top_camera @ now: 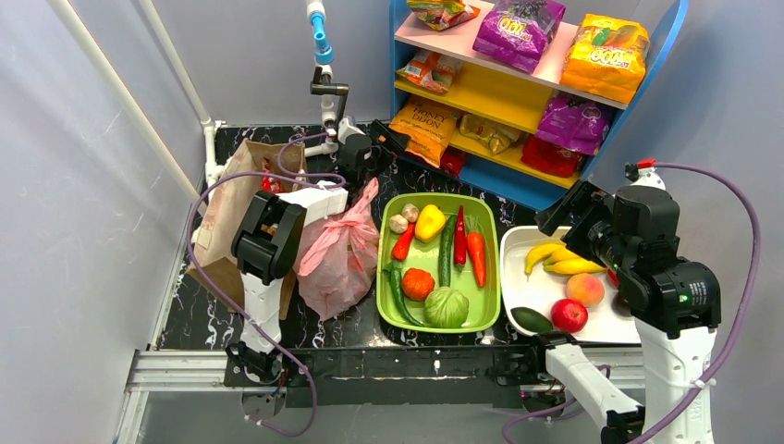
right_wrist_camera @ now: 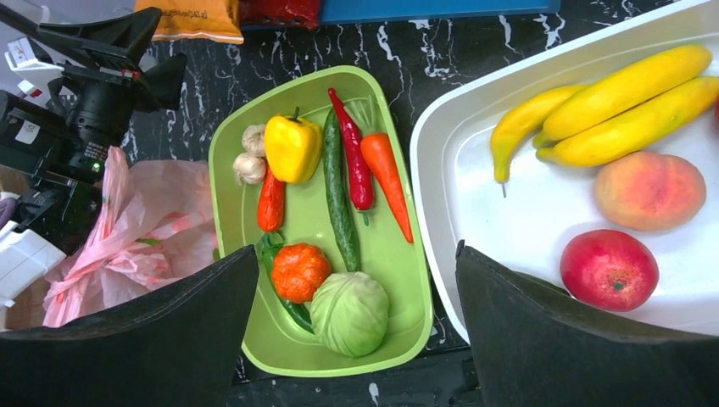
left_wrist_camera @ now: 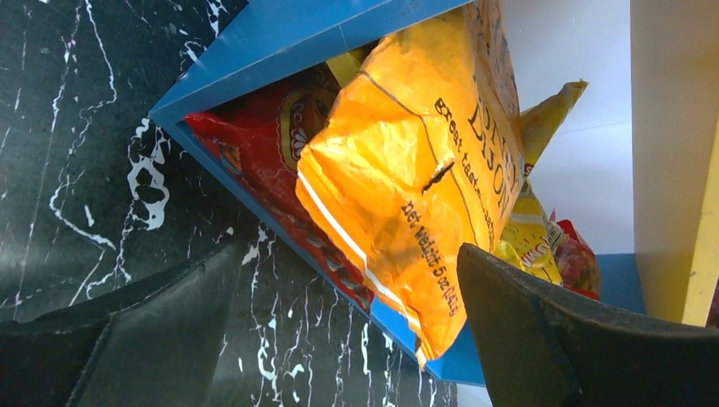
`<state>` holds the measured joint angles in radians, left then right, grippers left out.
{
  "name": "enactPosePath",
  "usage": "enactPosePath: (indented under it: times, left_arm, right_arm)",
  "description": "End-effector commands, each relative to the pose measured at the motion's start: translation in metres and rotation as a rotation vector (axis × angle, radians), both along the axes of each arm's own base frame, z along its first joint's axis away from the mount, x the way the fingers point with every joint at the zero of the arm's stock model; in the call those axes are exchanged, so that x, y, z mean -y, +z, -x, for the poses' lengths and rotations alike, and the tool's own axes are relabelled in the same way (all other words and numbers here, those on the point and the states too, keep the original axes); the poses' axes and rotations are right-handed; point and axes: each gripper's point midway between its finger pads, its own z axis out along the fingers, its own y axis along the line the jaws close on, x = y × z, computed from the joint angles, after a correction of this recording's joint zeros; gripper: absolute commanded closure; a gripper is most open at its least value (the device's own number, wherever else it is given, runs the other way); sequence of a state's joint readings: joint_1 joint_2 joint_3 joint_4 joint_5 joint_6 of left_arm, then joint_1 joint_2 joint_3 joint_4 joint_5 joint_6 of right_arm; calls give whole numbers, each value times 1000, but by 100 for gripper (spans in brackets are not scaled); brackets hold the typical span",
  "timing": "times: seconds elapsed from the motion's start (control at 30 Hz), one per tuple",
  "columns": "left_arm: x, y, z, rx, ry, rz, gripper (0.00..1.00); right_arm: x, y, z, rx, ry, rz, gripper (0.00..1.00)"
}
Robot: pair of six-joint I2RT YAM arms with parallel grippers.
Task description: Place the food into the grocery bag and tie it
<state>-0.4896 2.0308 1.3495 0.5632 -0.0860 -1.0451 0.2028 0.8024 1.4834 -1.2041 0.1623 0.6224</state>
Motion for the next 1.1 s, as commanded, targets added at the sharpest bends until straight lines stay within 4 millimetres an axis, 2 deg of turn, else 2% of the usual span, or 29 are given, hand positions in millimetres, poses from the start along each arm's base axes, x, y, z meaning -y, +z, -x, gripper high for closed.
enactPosePath:
  times: [0.0,0.13,0.5,0.83,0.93,1.07]
  left_arm:
    - [8,30,-16,93,23,67,2]
    - [13,35,-23,149,15,111,2]
    - [35,34,-41,147,-34,153,2]
    - [48,31,-51,143,-62,202,11]
    - [55,32,-50,149,-100,221,19]
    - [63,33,-45,147,-152,253,42]
  right_arm:
    - [10,15,-8,50,-44,38,7]
    - [13,16,-12,50,-57,54,6]
    - [9,18,-29,56,-48,57,6]
    - [8,17,-33,49,-34,72,6]
    - [8,16,-33,46,-31,72,6]
    - [7,16,-33,49,-24,69,6]
